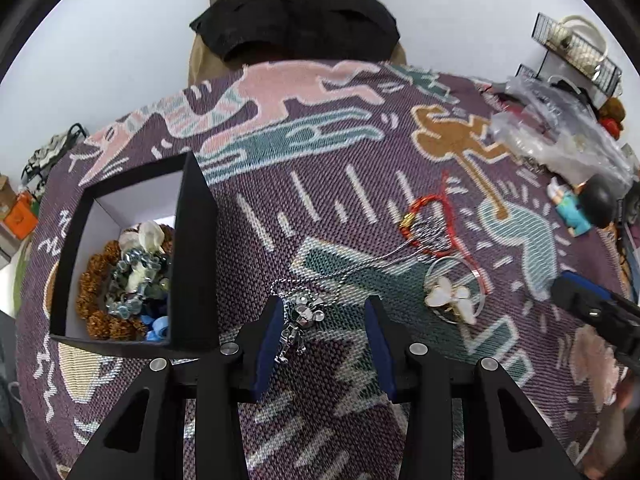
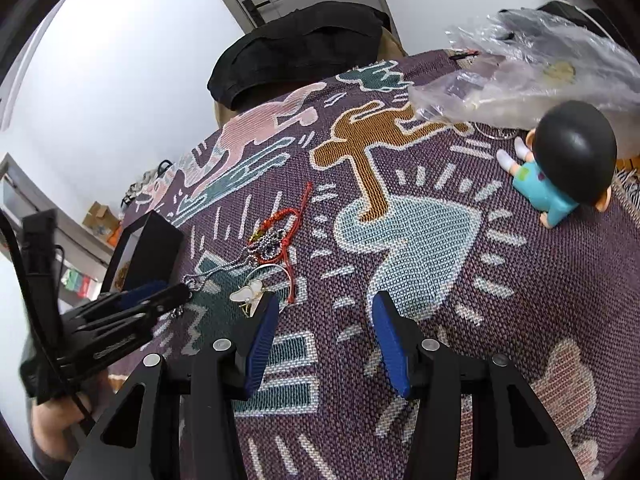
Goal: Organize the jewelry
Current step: 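Move both grippers back toward the silver chains and butterfly pendant, then grasp the silver chain with the left gripper and lift it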
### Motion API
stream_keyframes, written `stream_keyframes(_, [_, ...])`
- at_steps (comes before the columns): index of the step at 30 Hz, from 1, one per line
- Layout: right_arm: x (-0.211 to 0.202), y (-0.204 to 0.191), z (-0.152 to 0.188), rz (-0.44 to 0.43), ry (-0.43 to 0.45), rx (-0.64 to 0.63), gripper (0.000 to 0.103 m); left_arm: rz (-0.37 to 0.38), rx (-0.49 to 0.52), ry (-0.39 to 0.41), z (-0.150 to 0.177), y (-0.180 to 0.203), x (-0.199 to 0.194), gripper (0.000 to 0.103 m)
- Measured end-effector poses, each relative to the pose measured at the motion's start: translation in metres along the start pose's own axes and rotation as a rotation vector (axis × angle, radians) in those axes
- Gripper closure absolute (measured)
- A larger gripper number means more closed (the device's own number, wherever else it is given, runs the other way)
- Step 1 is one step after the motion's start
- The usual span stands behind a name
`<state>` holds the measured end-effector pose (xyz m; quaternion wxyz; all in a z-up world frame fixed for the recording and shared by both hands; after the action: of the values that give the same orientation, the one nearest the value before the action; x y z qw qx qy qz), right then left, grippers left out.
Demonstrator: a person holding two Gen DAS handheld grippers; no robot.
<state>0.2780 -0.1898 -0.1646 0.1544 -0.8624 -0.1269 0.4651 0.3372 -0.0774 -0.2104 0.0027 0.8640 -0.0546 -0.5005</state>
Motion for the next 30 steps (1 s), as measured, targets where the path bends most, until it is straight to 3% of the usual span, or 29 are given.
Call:
stream_keyframes(5, [0.005,-0.006,0.004,-0.021,-0.035,-0.026,0.052,-0.024,-0.009,-0.009,0.002,-0.009,0.014,0.059])
stream_keyframes(8, [0.011,-0.013,0.006,-0.023,-0.057,-0.043,0.042,-0.023,0.005,-0.009,0.002,-0.009,0.015,0.06])
stream_keyframes(9, [0.014,-0.016,0.007,-0.024,-0.066,-0.051,0.04,-0.022,0.008,-0.005,0.002,-0.01,0.014,0.065])
stream_keyframes(10, [0.016,-0.021,0.008,-0.026,-0.077,-0.064,0.04,-0.024,0.008,-0.001,0.002,-0.011,0.013,0.083])
stream_keyframes(16, [0.034,-0.043,0.012,0.002,-0.126,-0.145,0.04,0.023,-0.017,0.024,0.002,-0.015,0.003,0.083])
stream_keyframes(30, [0.061,-0.066,0.016,0.11,-0.21,-0.284,0.04,0.142,-0.07,0.201,-0.023,-0.026,-0.073,0.084])
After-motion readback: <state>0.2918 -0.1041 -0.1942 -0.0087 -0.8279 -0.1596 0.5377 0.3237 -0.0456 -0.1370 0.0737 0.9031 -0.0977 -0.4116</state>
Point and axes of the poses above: each gripper's, at about its wrist camera, not at the fingertips, and x roughly the way its jaws point, y to its right, z to its underside, the point moved 9 cm from there along x, roughly the way its jaws point, and after that the axes turned 2 degrees about z, right-handed, at the moved point
